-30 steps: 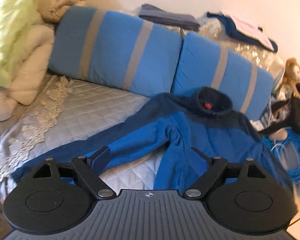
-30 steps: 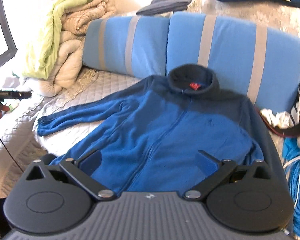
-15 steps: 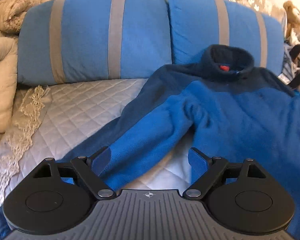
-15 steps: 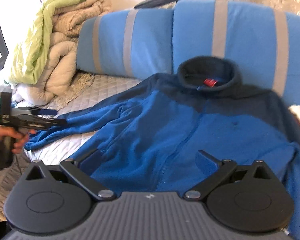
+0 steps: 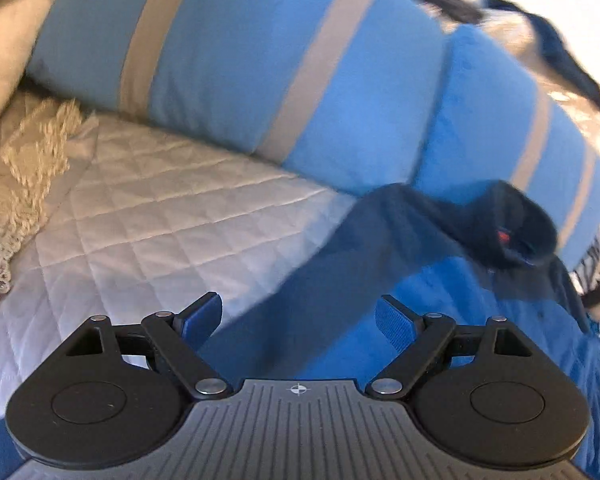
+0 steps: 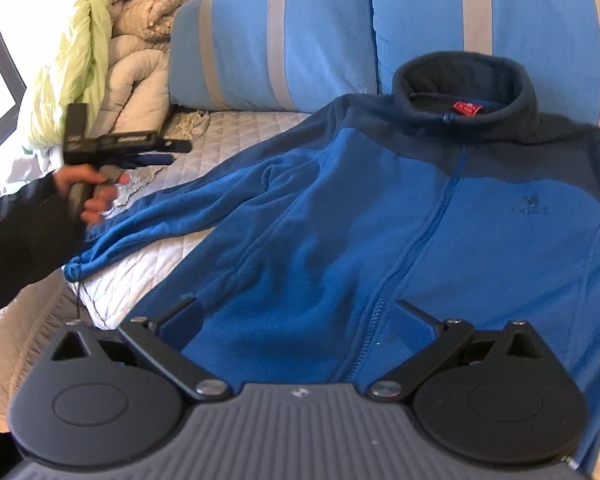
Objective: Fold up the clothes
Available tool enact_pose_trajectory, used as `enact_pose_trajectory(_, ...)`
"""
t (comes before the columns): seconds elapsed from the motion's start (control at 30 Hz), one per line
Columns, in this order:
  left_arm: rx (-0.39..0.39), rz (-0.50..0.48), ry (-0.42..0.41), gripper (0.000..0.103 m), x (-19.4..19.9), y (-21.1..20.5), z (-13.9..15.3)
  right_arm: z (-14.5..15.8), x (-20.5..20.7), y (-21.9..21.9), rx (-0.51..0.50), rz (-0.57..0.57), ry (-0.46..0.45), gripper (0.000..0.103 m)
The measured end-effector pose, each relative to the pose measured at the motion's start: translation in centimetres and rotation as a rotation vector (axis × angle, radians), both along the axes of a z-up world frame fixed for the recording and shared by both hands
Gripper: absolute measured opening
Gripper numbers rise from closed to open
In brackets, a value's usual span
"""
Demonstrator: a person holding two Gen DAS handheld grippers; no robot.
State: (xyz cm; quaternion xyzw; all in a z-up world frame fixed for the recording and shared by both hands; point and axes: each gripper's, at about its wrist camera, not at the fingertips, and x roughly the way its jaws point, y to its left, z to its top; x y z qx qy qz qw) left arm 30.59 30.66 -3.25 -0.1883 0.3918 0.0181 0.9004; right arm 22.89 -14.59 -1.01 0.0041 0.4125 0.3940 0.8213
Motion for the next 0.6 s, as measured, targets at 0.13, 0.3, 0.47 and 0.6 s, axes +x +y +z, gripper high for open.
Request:
enact_pose_trajectory(0.13,-0.052,0.051,0.117,0.063,2.3,3.0,-3.5,-0.4,0.6,0.2,0.023,-0.003,0.027,0.103)
enact_pose_trajectory(0.3,-0.079,-0.004,0.107,0.06,2.8,3.5,-5.0,-1.5,1.6,0.3,0.017,-0.02,0.05,0.103)
enact_pose_trajectory(0.47,-0.098,-0.108,0.163,0.005,3.7,2.3,-5.5,-2.5,2.2,0.5,0.041,-0.033,0.113,0.103)
enact_pose_trajectory(0.6,-0.028,-0.044,0.113,0.004,2.9,2.7,-4.5,-2.5,2.0,1.0,0.065,-0.015,0.125,0.103)
